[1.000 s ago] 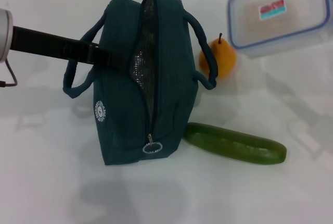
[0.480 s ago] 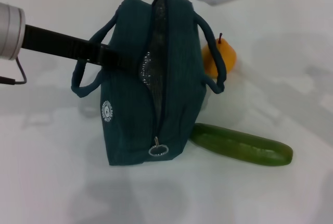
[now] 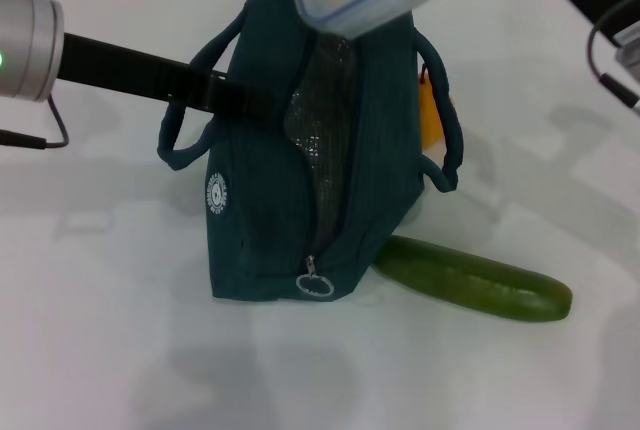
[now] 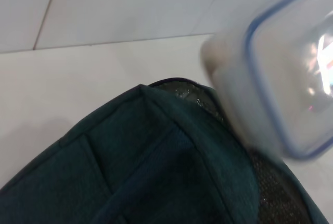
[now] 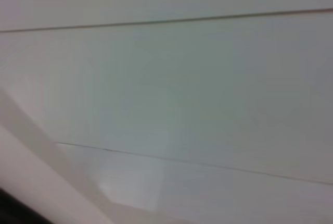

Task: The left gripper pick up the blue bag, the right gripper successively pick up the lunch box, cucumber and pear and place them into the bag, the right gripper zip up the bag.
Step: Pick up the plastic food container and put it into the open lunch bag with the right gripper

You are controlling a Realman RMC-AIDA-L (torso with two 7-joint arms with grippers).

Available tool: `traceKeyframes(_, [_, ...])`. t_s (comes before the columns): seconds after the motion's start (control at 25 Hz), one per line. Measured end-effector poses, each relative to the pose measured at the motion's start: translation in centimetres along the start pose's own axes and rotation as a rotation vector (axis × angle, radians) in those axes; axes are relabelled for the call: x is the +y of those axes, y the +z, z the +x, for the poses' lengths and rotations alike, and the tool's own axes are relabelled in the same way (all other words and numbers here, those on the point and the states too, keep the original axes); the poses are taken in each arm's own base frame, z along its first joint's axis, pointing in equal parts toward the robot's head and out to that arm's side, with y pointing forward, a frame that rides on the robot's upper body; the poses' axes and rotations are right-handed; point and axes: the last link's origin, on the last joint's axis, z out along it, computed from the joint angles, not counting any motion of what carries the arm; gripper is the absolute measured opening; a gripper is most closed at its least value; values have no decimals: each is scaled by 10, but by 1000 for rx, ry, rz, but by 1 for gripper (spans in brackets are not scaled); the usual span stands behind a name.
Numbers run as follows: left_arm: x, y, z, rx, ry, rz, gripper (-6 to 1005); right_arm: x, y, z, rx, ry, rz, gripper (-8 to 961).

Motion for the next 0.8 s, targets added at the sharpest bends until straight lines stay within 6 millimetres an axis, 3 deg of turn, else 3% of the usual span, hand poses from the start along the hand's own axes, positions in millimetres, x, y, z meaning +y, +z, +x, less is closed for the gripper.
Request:
traceKeyframes(0.6, [-4, -2, -2, 19, -15, 14, 39, -35, -20, 12, 30, 33, 239, 77])
traceKeyframes(0.8, [-4, -1, -2, 19, -14, 12, 39, -31, -15, 10, 50, 6, 217, 96])
